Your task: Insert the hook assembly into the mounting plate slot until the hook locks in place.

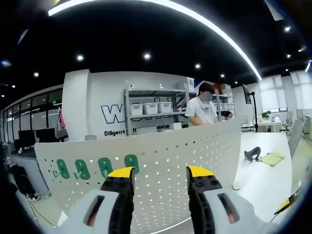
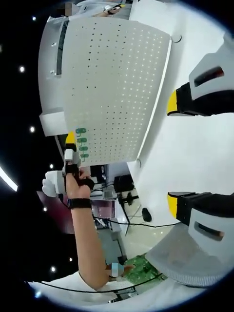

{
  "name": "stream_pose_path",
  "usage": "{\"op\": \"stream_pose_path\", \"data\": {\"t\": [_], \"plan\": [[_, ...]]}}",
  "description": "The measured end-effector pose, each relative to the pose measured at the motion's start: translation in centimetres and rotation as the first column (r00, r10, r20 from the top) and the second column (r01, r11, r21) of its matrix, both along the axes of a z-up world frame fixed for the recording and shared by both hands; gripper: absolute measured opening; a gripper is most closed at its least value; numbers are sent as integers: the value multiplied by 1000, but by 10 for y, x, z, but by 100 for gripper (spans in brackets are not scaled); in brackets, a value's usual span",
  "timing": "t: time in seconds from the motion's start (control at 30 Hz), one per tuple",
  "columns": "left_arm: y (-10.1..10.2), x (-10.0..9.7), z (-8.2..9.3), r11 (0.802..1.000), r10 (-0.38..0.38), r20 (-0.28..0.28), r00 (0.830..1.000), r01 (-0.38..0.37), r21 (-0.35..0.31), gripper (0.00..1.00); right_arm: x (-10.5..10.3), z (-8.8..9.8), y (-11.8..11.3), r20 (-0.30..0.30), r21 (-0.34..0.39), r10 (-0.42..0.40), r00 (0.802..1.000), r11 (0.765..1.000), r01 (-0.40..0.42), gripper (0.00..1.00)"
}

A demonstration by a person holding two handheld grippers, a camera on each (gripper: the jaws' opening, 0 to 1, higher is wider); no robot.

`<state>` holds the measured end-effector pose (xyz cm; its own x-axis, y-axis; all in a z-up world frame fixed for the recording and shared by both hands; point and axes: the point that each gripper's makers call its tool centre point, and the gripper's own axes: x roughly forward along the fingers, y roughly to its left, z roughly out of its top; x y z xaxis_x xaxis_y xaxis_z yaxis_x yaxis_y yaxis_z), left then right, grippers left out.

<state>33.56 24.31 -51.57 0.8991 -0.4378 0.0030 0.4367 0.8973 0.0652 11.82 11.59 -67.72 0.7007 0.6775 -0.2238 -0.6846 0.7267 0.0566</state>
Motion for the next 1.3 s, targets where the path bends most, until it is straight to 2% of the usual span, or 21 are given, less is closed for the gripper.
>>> {"op": "stream_pose_path", "data": {"t": [0.1, 0.37, 0.57, 0.67, 0.87, 1.0, 1.13, 1.23, 1.3], "plan": [[-8, -13, -5, 997, -68, -13, 998, 68, -22, 48, 1, 0, -1, 0, -2, -7, 1000, 1000, 7, 65], [-13, -48, -13, 990, -144, 2, 990, 144, -12, 57, 1, 8, -4, 8, -14, -15, 1000, 1000, 15, 66], [-18, -76, -21, 976, -217, -5, 976, 217, -9, 64, 4, 13, -5, 21, -25, -21, 1000, 999, 22, 67], [-17, -91, -30, 970, -243, -19, 970, 242, -40, 67, 4, 16, -6, 26, -20, -27, 999, 999, 27, 67], [-15, -116, -47, 960, -280, -46, 959, 278, -32, 72, 1, 21, -8, 37, -21, -28, 999, 999, 29, 69], [-10, -134, -52, 952, -305, -48, 951, 303, -43, 75, 0, 24, -9, 44, -8, -42, 998, 999, 42, 74], [-1, -154, -58, 949, -314, -54, 948, 312, -48, 78, -2, 26, -10, 48, -25, -40, 998, 999, 41, 74], [4, -165, -63, 946, -319, -58, 946, 315, -73, 81, -2, 27, -12, 45, -16, -42, 998, 999, 42, 76], [7, -169, -68, 947, -318, -69, 946, 314, -64, 82, -2, 25, -14, 40, -10, -52, 998, 999, 52, 78]]}}
